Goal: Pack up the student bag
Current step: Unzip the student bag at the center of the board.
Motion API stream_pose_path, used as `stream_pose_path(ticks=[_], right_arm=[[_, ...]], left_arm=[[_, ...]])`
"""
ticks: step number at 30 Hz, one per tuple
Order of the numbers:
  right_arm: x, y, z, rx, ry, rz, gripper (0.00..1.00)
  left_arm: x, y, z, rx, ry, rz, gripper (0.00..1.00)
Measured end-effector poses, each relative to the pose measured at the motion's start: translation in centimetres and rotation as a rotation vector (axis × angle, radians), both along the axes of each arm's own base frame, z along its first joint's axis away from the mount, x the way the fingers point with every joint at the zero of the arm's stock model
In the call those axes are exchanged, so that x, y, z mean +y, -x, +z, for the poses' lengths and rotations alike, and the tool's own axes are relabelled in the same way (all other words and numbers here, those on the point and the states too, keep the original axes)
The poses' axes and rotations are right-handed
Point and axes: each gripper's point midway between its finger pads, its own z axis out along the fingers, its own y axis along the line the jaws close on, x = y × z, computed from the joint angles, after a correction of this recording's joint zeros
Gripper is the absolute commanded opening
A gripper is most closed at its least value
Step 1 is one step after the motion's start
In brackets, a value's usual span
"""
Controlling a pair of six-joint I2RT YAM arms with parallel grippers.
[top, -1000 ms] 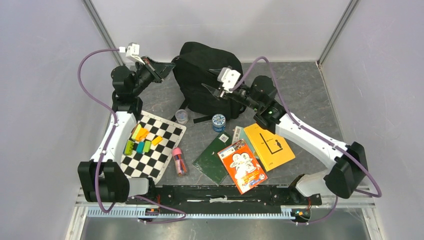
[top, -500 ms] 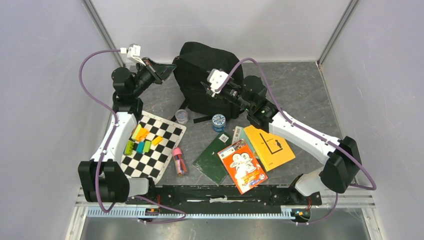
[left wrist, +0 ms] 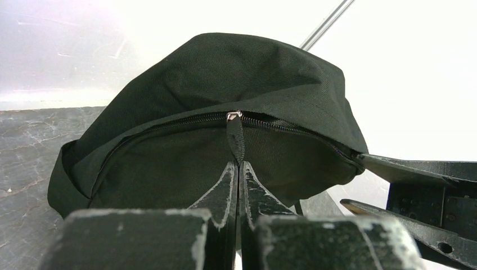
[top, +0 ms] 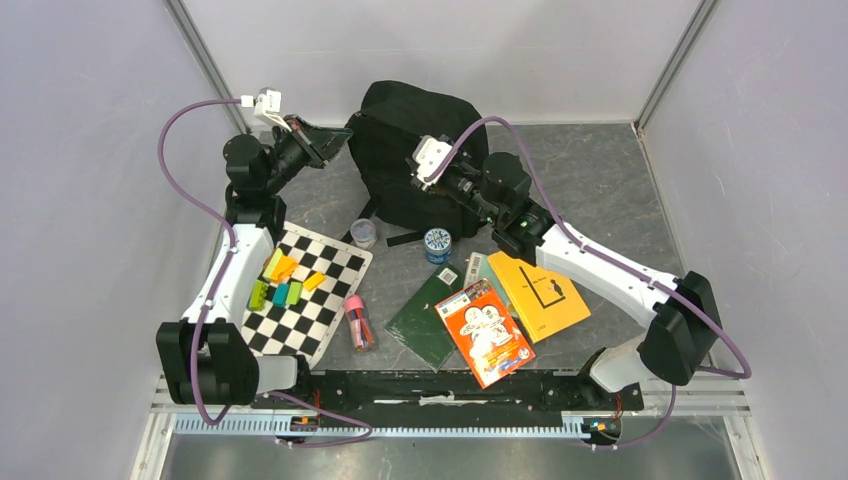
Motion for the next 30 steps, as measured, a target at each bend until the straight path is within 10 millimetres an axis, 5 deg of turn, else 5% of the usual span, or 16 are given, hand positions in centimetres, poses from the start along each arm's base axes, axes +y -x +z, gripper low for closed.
stream_pose_path(ticks=[13,16,21,30], right_arm=[[0.5,-1.3,0.5,-0.022,0.019,-0.033,0.52],[0.8,-1.8,0.2,-0.019,0.031,-0.04,0.4],[0.9,-2.7,0.1,-0.014,0.042,-0.072,0.03],[-0.7,-2.7,0.7,-0.03,0.01,-0.145,0.0]], left_arm=[[0.0,0.0,-0.1,0.002,0.0,0.0,0.02],[0.0,0.0,-0.1,0.002,0.0,0.0,0.02],[0.0,0.0,-0.1,0.002,0.0,0.0,0.02],[2.9,-1.1,-0.7,0.047,0.022,0.098,0.02]])
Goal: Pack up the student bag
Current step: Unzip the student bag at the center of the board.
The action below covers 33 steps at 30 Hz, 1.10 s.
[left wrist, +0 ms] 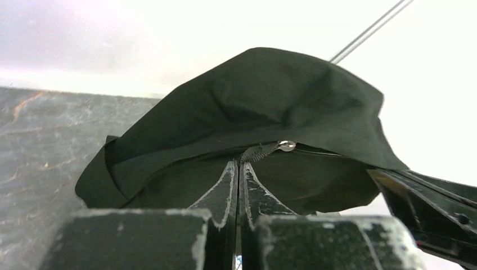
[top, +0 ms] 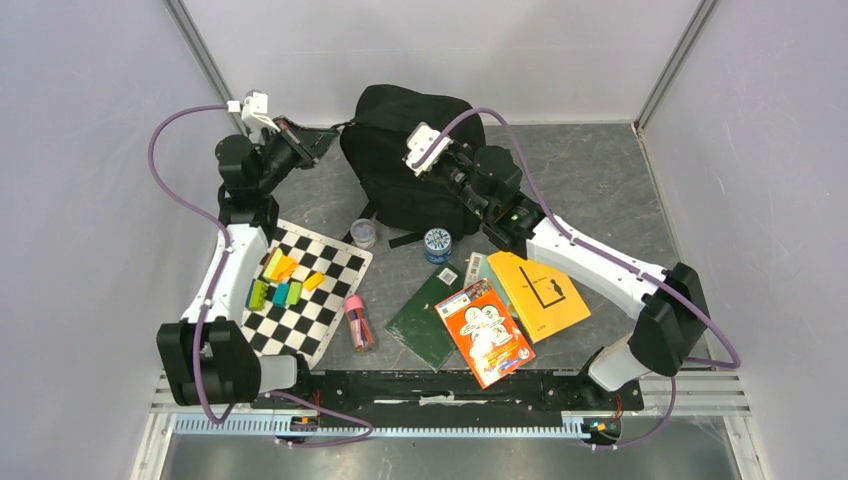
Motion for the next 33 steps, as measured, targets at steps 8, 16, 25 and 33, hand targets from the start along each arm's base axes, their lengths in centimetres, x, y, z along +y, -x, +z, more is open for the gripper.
stream_pose_path(ticks=[8,16,25,33], right_arm=[[-1.0,-0.4,0.2,-0.001,-0.014,-0.062,0.0],[-1.7,-0.8,0.2,0.003,-0.018,-0.109,0.0],[-1.5,-0.7,0.1,0.009,-0.02,-0.096,0.0],[-1.7,0.3,0.2,0.003,-0.023,-0.053,0.0]], left_arm=[[1.6,-2.3,-6.1,0.225,0.017,0.104,0.02],[2.6,-1.7,-12.6,0.406,0.052,0.176,0.02],[2.4,-0.3,-18.2,0.556,0.088,0.191,0.08],[1.8,0.8,-15.5,0.515,-0.003,0.148,0.93]])
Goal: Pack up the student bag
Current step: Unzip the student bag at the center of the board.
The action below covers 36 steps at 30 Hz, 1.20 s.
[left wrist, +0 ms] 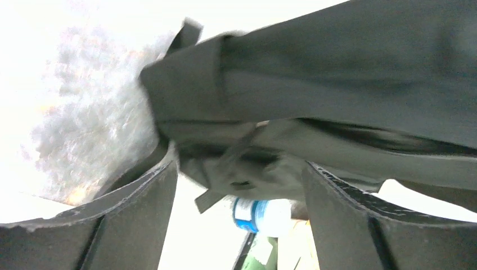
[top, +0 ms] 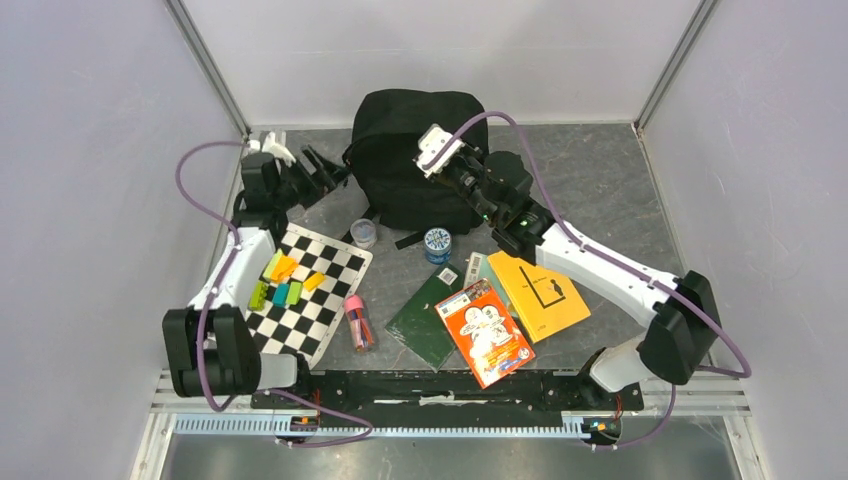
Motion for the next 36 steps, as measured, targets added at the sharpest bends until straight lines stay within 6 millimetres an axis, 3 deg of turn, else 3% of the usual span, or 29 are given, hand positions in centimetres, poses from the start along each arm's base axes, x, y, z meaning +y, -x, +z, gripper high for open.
stream_pose_path(ticks=[4,7,11,13,18,21,23,26,31,36], right_arm=[[-0.2,1.6,-0.6,0.004,-0.007,0.061,0.0],[-0.3,2.7,-1.4,0.021,-0.017,0.099,0.0],[-0.3,3.9,-3.2,0.061,-0.029,0.141,0.0],[-0.4,4.4,-4.5,0.089,-0.029,0.154,0.0],[-0.2,5.2,-8.4,0.171,-0.005,0.187,0.0],[-0.1,5.6,-9.7,0.203,0.002,0.204,0.02],[0.1,5.7,-10.0,0.215,-0.001,0.216,0.22],[0.5,6.2,-10.5,0.246,-0.005,0.245,0.33],[0.4,7.3,-11.3,0.312,0.007,0.275,0.63],[-1.3,8.8,-8.7,0.315,-0.037,0.261,0.78]], left_arm=[[-1.7,0.3,8.4,-0.222,-0.114,-0.072,0.99],[-3.5,2.0,14.7,-0.411,-0.174,-0.135,1.0],[-4.7,3.6,18.4,-0.53,-0.213,-0.179,1.0],[-5.1,3.8,18.8,-0.549,-0.227,-0.195,1.0],[-6.0,3.6,17.2,-0.516,-0.247,-0.244,1.0],[-6.8,3.7,16.6,-0.513,-0.264,-0.275,1.0],[-7.1,3.7,16.4,-0.514,-0.275,-0.279,1.0],[-6.8,3.4,15.9,-0.499,-0.294,-0.251,1.0],[-5.5,3.7,13.7,-0.438,-0.321,-0.187,1.0],[-4.7,5.3,13.1,-0.394,-0.305,-0.147,1.0]])
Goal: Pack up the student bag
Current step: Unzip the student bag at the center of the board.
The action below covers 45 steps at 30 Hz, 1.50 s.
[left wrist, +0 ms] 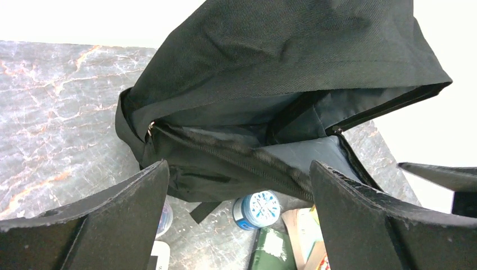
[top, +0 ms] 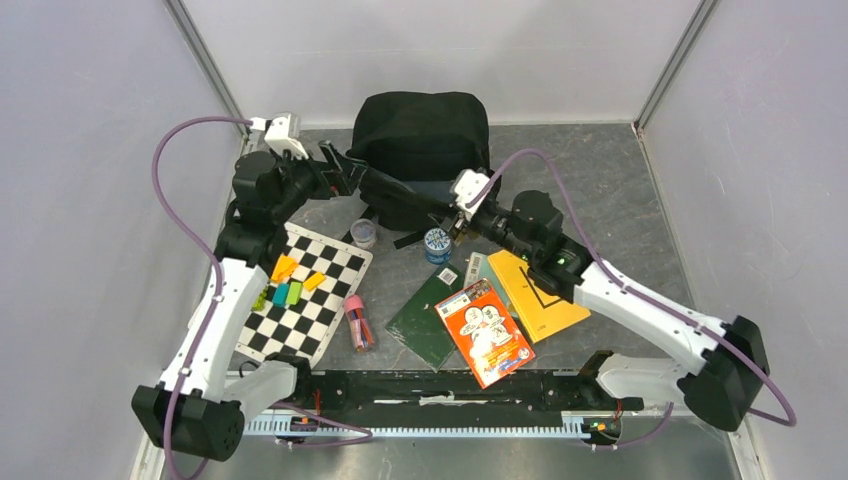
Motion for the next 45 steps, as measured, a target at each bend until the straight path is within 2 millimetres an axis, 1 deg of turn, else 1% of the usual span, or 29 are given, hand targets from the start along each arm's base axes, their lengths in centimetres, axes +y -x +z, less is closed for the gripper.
stream_pose_path(ticks=[2,5,7,8,11,13,17,19,21,23,25,28,30,32,33,34,35,37,40,43,45], right_arm=[[-0.8,0.2,1.9,-0.012,-0.027,-0.029,0.83],[-1.7,-0.3,5.1,-0.04,-0.068,-0.086,0.89],[-2.0,-0.6,6.4,-0.054,-0.083,-0.111,0.92],[-2.2,-0.8,6.7,-0.058,-0.087,-0.121,0.93],[-2.1,-0.9,6.4,-0.051,-0.083,-0.125,0.93],[-1.8,-1.1,6.0,-0.035,-0.082,-0.125,0.93],[-1.0,-1.8,5.1,-0.007,-0.083,-0.126,0.93],[-0.5,-2.3,4.2,0.01,-0.075,-0.127,0.94],[0.0,-2.7,3.2,0.029,-0.06,-0.125,0.94],[0.3,-2.7,2.7,0.039,-0.053,-0.115,0.95],[0.6,-2.5,2.6,0.04,-0.054,-0.093,0.95],[1.4,-2.0,3.3,0.02,-0.07,-0.038,0.96],[1.7,-1.6,3.5,0.008,-0.069,-0.008,0.96],[2.1,-1.3,3.6,-0.004,-0.061,0.025,0.94],[2.2,-1.1,3.5,-0.009,-0.054,0.039,0.93],[2.4,-1.0,3.4,-0.014,-0.047,0.054,0.92],[2.6,-0.9,3.1,-0.016,-0.038,0.068,0.92],[2.9,-0.8,2.5,-0.008,-0.021,0.084,0.92],[2.9,-0.9,1.3,0.008,0.004,0.084,0.93],[2.4,-1.2,-0.1,0.028,0.029,0.054,0.96],[1.9,-1.5,-1.0,0.044,0.042,0.016,0.98]], left_arm=[[0.3,0.6,0.3,0.01,0.019,0.019,1.0],[0.6,1.5,0.6,0.035,0.06,0.048,1.0],[0.5,1.9,0.8,0.059,0.111,0.06,1.0],[0.4,2.1,0.8,0.071,0.14,0.063,1.0],[-0.1,2.3,0.0,0.119,0.241,0.068,1.0],[-0.7,2.3,-1.3,0.169,0.317,0.066,1.0],[-1.2,2.2,-3.7,0.257,0.413,0.084,1.0],[-1.4,1.8,-3.8,0.263,0.455,0.087,1.0],[-1.6,1.4,-3.3,0.253,0.491,0.082,1.0],[-1.9,0.9,-2.7,0.243,0.528,0.07,1.0],[-2.1,0.3,-2.5,0.241,0.558,0.066,1.0],[-2.4,-0.5,-2.7,0.252,0.589,0.068,1.0],[-2.5,-0.9,-3.2,0.269,0.593,0.071,1.0],[-2.7,-1.3,-4.3,0.3,0.589,0.075,0.98],[-2.7,-1.5,-4.7,0.312,0.587,0.078,0.92],[-2.8,-1.7,-5.2,0.326,0.584,0.08,0.83],[-2.9,-1.8,-5.7,0.34,0.582,0.08,0.76],[-3.0,-1.7,-6.2,0.352,0.582,0.079,0.57],[-3.0,-1.3,-7.3,0.348,0.575,0.07,0.38],[-3.1,-0.5,-8.6,0.33,0.56,0.039,0.29],[-3.3,-0.1,-9.5,0.309,0.539,0.015,0.27]])
